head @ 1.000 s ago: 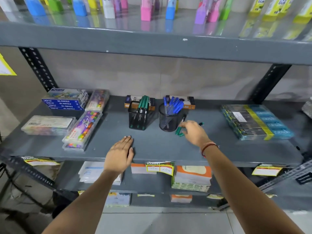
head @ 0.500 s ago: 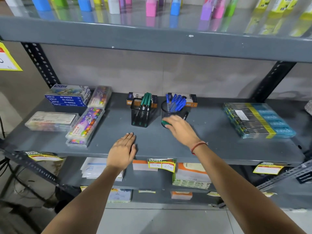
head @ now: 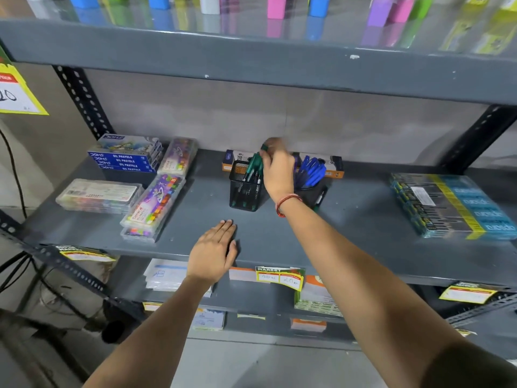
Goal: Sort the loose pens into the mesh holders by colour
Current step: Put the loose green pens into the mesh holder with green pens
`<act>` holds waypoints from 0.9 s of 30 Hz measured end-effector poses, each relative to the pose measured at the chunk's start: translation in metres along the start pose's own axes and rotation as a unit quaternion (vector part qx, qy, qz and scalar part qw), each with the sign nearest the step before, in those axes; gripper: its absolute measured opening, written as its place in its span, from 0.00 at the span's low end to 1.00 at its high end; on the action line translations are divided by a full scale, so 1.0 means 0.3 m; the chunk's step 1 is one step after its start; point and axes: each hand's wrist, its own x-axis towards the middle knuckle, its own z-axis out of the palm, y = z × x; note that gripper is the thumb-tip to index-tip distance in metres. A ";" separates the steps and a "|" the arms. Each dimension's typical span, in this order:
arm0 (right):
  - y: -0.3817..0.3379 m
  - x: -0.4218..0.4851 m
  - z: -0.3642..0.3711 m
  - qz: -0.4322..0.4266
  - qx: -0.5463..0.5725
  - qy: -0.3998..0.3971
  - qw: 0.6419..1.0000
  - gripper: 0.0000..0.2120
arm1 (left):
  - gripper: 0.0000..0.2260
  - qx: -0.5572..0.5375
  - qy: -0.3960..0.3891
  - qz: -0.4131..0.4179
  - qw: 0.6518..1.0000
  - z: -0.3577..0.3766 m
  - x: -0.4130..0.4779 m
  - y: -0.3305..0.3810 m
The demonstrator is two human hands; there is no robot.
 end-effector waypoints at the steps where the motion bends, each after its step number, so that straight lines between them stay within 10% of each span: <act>1: 0.017 -0.007 0.009 0.004 -0.022 -0.034 0.999 0.08 | 0.22 -0.001 0.001 0.000 1.000 0.002 0.000 -0.001; 4: 0.037 -0.029 -0.016 -0.043 -0.060 -0.074 0.994 0.11 | 0.22 0.002 0.005 0.003 1.000 0.005 -0.001 -0.003; 11: 0.171 -0.067 -0.255 -0.066 -0.089 0.129 0.985 0.05 | 0.23 0.014 0.002 0.002 1.000 0.003 -0.001 -0.001; 15: 0.329 -0.147 -0.329 -0.049 -0.177 -0.012 0.983 0.04 | 0.23 0.008 0.006 0.001 1.000 0.004 -0.004 -0.002; 20: 0.430 -0.184 -0.320 -0.091 -0.333 -0.289 0.893 0.24 | 0.23 0.009 0.006 0.001 1.000 0.010 -0.004 -0.001; 27: 0.404 -0.192 -0.291 -0.246 -0.496 -0.322 0.768 0.20 | 0.23 0.009 0.009 -0.004 1.000 0.013 -0.005 -0.001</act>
